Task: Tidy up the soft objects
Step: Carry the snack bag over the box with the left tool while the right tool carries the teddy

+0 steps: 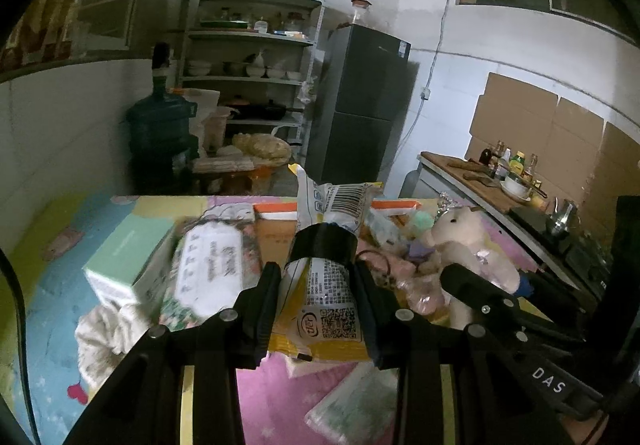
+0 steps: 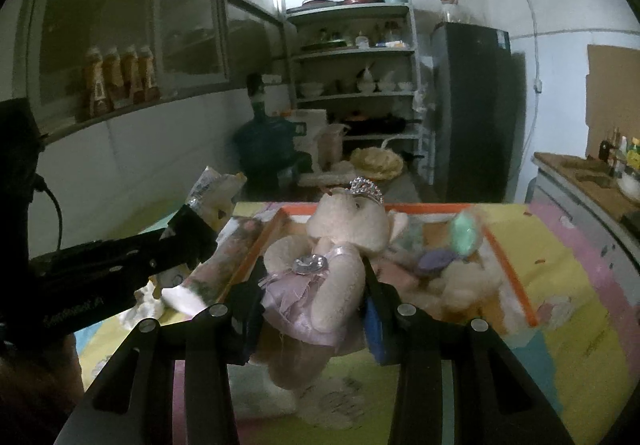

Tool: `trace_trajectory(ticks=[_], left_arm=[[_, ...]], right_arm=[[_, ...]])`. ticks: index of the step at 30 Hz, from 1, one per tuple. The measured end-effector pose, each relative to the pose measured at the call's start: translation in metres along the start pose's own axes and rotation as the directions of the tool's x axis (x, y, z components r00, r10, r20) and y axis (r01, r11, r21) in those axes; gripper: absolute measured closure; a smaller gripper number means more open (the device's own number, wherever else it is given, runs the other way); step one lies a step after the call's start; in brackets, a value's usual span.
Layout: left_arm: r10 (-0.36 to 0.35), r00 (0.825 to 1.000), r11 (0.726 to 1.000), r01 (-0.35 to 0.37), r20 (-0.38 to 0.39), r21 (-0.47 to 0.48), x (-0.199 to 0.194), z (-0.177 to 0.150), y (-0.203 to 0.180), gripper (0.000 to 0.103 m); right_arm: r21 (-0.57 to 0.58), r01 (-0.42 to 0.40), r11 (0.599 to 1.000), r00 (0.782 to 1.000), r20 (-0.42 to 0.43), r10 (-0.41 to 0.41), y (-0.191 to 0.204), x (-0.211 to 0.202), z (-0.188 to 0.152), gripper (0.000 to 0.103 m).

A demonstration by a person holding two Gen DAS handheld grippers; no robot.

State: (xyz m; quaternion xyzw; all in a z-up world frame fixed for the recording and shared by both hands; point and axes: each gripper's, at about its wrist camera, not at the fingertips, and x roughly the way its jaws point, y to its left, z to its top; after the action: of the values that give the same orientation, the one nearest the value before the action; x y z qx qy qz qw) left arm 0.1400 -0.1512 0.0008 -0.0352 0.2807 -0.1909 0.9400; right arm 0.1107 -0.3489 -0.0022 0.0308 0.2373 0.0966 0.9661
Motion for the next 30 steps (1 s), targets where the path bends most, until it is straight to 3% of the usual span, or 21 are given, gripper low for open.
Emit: trace_trajectory(ticks=[11, 21, 30], left_arm=[[0.01, 0.999, 1.0, -0.01, -0.033, -0.006, 0.041, 0.025, -0.023, 0.066], [0.005, 0.992, 0.998, -0.012, -0.124, -0.058, 0.092, 0.033, -0.025, 0.066], [0.037, 0.984, 0.997, -0.048, -0.173, -0.057, 0.127, 0.036, -0.025, 0.066]], right_arm=[[-0.018, -0.017, 1.0, 1.0, -0.012, 0.016, -0.043, 0.013, 0.023, 0.061], [0.06, -0.043, 0.997, 0.996, -0.076, 0.047, -0.093, 0.045, 0.038, 0.061], [0.065, -0.049, 0.997, 0.992, -0.114, 0.056, -0.108, 0.072, 0.044, 0.061]])
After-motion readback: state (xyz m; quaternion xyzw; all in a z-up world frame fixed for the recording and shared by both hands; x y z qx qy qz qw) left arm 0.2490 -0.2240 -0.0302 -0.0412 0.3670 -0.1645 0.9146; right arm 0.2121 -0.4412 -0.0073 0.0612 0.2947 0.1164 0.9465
